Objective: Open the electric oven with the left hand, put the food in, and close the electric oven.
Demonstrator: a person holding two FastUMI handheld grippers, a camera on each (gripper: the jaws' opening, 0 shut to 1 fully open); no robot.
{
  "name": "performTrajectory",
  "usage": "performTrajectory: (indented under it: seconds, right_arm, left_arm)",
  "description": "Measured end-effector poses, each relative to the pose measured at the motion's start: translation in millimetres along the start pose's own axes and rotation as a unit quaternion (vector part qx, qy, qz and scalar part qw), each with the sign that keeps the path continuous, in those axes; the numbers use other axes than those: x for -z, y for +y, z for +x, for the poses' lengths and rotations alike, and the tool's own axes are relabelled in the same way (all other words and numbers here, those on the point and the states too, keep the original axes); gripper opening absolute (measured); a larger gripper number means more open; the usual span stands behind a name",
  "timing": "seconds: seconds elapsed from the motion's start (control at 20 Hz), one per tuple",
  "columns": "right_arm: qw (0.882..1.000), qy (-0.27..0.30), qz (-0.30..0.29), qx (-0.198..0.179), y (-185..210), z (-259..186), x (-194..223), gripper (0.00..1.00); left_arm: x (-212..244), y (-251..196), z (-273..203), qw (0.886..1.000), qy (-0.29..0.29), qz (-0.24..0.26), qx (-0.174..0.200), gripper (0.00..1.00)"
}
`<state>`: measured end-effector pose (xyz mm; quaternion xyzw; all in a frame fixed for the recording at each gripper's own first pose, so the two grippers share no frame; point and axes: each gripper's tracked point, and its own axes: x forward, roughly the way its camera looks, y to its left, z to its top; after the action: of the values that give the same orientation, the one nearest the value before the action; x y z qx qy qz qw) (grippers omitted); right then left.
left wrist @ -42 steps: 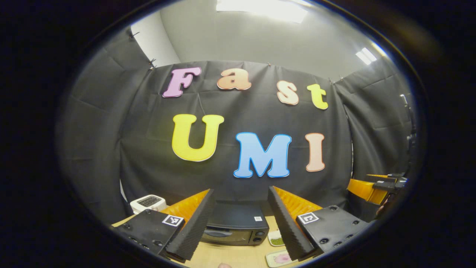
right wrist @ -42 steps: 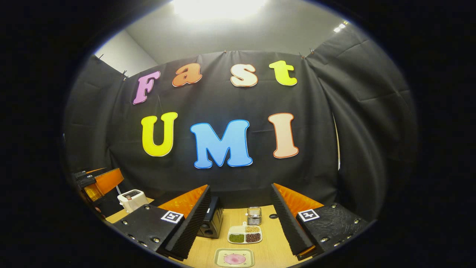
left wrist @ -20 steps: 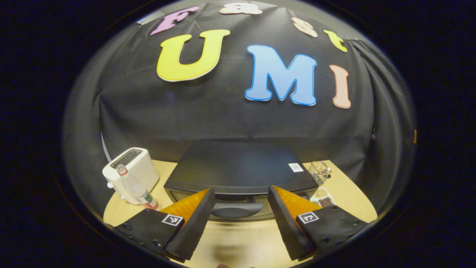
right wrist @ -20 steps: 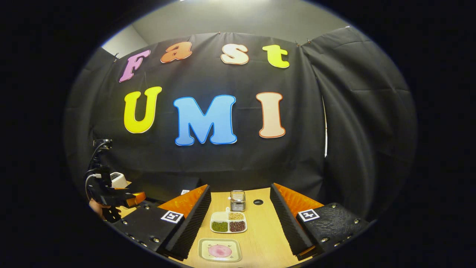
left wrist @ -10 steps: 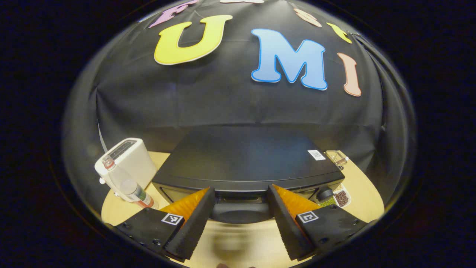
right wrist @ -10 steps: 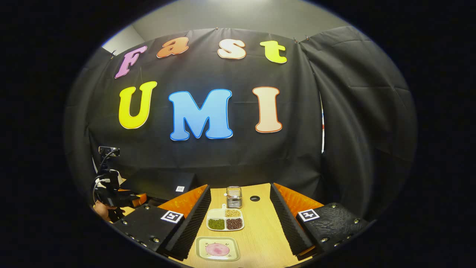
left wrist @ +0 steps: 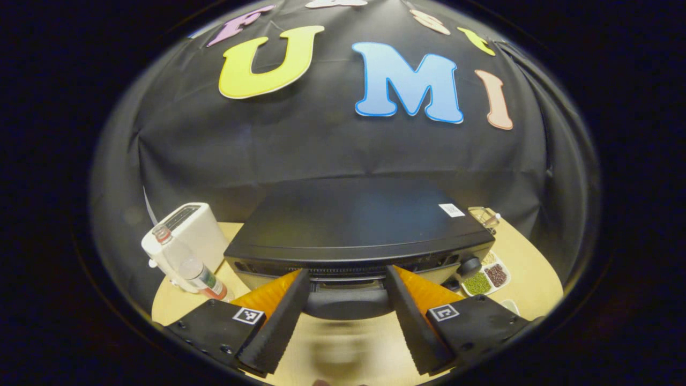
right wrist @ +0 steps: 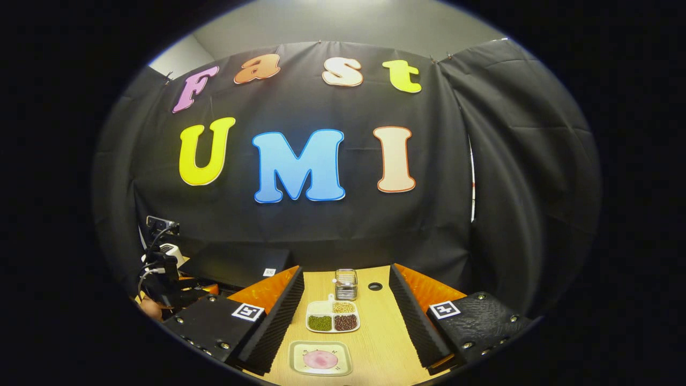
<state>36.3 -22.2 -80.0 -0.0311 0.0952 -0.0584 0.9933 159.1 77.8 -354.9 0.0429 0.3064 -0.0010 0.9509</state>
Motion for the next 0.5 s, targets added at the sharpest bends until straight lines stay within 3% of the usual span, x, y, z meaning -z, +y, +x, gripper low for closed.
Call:
performTrajectory:
  seconds: [0.05,0.1,0.15,0.2,0.4,0.45,0.5]
  right_arm:
    - [1.0,0.0,0.0,-0.002,0.7,-1.3,-0.2,0.96]
    - [1.0,0.0,0.001,-0.003,1.0,-1.8,0.1,0.96]
    - [1.0,0.001,0.002,-0.004,1.5,-2.0,-0.3,0.96]
    - [1.0,0.002,0.003,-0.005,2.1,-3.8,0.1,0.96]
    - [1.0,0.006,0.002,-0.009,4.5,-6.7,2.1,0.96]
    - [1.0,0.004,0.001,-0.009,4.6,-8.2,0.5,0.92]
    - [1.0,0.003,0.001,-0.01,4.6,-9.3,0.7,0.96]
  left_arm:
    - [5.7,0.8,-4.3,1.0,0.002,0.003,0.0,0.96]
    - [9.7,0.6,-9.3,1.0,0.003,0.005,0.0,1.0]
    - [15.5,-0.2,-13.1,1.0,0.006,0.004,0.001,0.96]
    - [20.5,-0.2,-16.9,1.0,0.009,0.002,0.002,1.0]
    - [43.1,-1.4,-31.7,1.0,0.024,-0.005,0.009,1.0]
    - [49.0,-2.2,-33.2,1.0,0.027,-0.005,0.009,0.92]
    - [52.1,-2.5,-35.1,1.0,0.029,-0.005,0.008,1.0]
